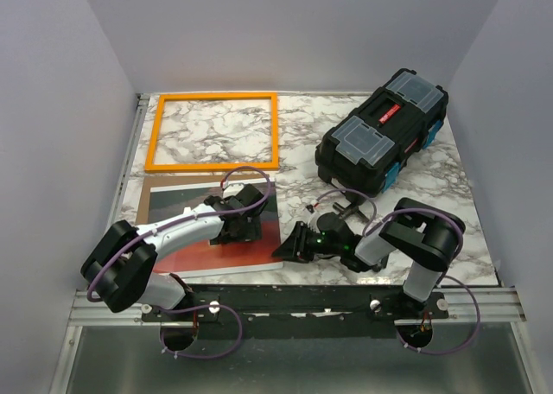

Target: Take the photo out of the frame

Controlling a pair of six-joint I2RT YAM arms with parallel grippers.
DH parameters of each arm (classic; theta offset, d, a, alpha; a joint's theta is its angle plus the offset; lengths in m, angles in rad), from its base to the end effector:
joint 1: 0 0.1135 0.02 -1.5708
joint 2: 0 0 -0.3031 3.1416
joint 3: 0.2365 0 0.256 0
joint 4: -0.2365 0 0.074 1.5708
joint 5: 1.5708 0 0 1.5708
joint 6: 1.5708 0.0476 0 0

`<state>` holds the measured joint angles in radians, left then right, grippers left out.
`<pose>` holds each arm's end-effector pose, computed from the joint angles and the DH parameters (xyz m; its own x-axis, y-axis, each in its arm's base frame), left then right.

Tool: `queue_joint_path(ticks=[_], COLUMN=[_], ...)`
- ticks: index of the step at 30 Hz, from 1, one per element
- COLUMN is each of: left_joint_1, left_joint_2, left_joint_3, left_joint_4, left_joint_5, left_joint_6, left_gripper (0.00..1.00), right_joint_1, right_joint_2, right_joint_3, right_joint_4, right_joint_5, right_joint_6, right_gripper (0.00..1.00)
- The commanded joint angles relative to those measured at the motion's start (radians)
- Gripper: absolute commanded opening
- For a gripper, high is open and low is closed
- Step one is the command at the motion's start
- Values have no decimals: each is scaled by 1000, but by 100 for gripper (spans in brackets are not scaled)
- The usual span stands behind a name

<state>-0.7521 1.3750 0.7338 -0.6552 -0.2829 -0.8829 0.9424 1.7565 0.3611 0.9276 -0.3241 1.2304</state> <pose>0.1762 -0.1466 0.1948 -0.9105 -0.1641 -0.3796 -0.1616 0.9861 -0.0387 0.1551 0.2393 0.1231 -0.9689 0.1867 -0.1626 -0.0619 0.4531 0.8893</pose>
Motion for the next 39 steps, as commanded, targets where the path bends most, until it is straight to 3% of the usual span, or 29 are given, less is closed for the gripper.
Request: queue_joint_path(ticks=[1,6,14,19,22,27,31,39], left_joint_1=[-2,-4,-5,5,51,182,256,280], left_joint_2=[-20,-32,-129,-283,-369,-496,-575,-670], left_joint_3=[-22,-17,46,115,114,13,-73,-89], left_joint_4=[17,11,-40,-98,-93,-5,47,38], left_joint_5=[18,18,34,34,71,194,258,266], left_joint_6=[-13,-12,14,41,52,58,47,31], left_gripper=[95,95,96,96,97,97,97,96], right_joint_1=[-20,-36,-41,-40,-41,-44,-44,-45], right_joint_2=[59,97,125,-56,-149,-160,-216,-315], right_joint_3=[25,42,98,149,242,477,547,713], right_joint_4=[78,137,101,-240,-545,-1064,-1233,-1474], right_joint_5=[-44,-77,-102,-73,-16,60,132,183], right_joint_6=[-77,-94,-144,-219,-287,-432,-485,-579], right_gripper=[34,29,1,0,0,0,0,0])
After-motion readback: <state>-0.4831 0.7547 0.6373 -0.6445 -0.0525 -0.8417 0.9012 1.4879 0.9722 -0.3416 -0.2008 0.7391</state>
